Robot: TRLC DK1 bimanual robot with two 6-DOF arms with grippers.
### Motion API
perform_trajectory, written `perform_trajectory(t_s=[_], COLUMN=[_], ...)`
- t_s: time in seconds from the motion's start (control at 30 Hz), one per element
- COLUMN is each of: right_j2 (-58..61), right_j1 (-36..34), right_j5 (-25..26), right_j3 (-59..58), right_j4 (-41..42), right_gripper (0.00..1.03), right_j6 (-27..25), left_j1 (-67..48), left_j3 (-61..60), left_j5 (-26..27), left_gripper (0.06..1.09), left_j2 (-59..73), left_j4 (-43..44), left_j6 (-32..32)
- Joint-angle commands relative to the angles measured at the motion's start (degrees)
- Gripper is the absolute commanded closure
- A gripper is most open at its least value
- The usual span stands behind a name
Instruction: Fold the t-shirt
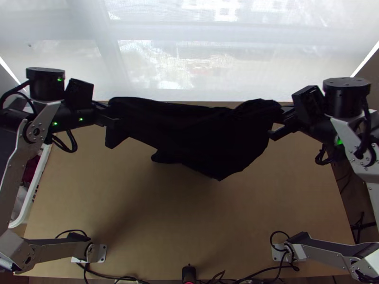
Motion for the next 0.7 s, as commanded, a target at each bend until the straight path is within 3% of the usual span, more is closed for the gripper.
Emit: perform_trajectory(t_s=[0.0, 0.33, 0.67], right_j2=[0.11, -3.94, -4.82], right_j1=[0.36, 2.12, 7.13], right_j5=[0.10, 2.56, 2.73], right_j3=[10.49, 14.10, 20.34], right_j4=[2.05, 11.01, 11.28], right_gripper=[1.00, 1.00, 1.00], right_j6=[0.44, -2.28, -4.30], left_j1=[1.50, 1.94, 1.41], left_j3=[6.56, 20.54, 16.05], left_j5=[-0.32, -5.86, -5.77], left_gripper=[1.00, 1.00, 1.00], left_j2=[-3.15, -5.96, -11.67], left_j4=[5.14, 8.65, 1.09], left_j6=[-0.20, 2.00, 7.45])
